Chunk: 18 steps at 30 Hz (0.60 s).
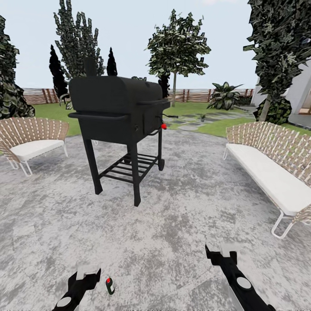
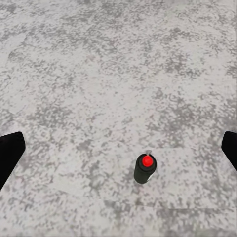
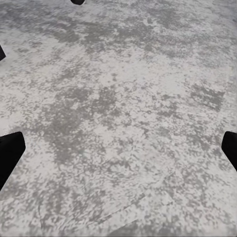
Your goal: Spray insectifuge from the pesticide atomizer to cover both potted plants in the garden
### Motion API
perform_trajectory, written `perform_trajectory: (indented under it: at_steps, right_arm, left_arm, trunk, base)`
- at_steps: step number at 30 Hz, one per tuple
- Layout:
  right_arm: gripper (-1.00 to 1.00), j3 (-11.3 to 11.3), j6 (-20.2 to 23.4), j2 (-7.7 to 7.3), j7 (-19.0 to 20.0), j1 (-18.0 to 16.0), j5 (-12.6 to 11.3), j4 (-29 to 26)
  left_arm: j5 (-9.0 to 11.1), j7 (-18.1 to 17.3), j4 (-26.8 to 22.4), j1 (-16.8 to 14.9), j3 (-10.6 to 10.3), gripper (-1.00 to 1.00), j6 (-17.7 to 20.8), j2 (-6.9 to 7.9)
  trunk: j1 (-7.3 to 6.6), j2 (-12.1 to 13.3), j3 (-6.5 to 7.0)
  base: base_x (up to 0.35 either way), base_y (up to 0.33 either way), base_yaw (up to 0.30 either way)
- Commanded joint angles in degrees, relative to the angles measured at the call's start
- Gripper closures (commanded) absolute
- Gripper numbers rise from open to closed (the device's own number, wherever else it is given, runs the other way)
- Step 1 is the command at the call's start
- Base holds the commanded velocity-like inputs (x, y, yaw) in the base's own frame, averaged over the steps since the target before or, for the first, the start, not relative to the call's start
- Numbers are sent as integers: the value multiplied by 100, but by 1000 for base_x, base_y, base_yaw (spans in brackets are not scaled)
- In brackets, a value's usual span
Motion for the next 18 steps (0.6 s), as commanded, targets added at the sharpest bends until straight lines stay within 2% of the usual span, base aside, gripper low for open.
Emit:
perform_trajectory:
  at_steps: [1, 18]
  right_arm:
    - [-100, -3, -19, 0, -2, -3, 0, 2]
    - [-100, -20, -15, 0, -6, -3, 0, -8]
  left_arm:
    - [-7, 0, 6, -4, 16, -100, -20, -1]
    - [-16, -5, 45, -4, 9, -100, -11, -1]
  trunk:
    - [22, -44, -33]
    - [395, -726, -491]
  base:
    - [0, 0, 0]
    - [0, 0, 0]
